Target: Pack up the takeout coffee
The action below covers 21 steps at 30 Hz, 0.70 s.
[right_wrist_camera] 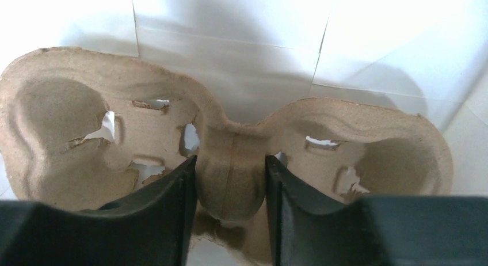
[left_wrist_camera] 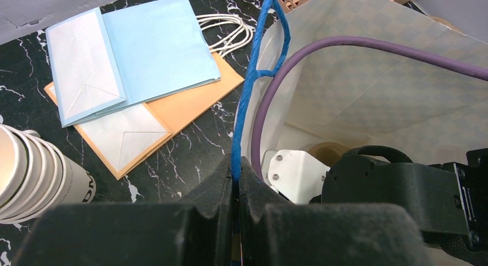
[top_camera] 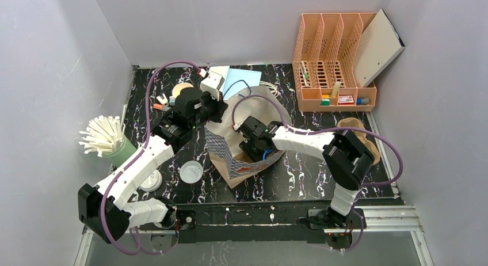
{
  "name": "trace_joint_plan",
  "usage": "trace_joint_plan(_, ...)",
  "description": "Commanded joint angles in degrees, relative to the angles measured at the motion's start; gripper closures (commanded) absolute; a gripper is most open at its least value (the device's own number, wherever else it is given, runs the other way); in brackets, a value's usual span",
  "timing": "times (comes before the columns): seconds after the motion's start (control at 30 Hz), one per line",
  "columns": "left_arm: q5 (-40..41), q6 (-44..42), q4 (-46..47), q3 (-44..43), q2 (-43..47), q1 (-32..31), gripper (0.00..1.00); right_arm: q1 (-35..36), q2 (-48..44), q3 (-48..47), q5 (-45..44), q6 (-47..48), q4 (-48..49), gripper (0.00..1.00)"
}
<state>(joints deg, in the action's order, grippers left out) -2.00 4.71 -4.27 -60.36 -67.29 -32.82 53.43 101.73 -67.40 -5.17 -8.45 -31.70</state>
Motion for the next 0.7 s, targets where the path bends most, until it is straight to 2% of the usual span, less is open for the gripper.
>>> trace_joint_plan(0.0, -0.1, 0.0, 1.7, 0.2, 2.2, 0.0, 1.0, 0.1, 1.7, 0.3, -1.0, -1.0, -2.7, 0.44)
trace_joint_plan(0.07, -0.4, -0.1, 1.7, -0.1, 2.1, -0.1, 1.0, 0.1, -0.3, -1.7, -1.2, -1.0, -4.2, 0.32)
trace_joint_plan(0.17, -0.9, 0.5, 1.7, -0.2, 2.0, -0.1, 1.0, 0.1, -2.8, -4.8, -1.6, -1.0, -6.8, 0.04)
trace_joint_plan(0.67, -3.4, 1.4, 0.2, -1.4, 0.8, -0.1, 1.0, 0.1, -10.8, -18.5, -2.4, -0.1, -14.4, 0.02)
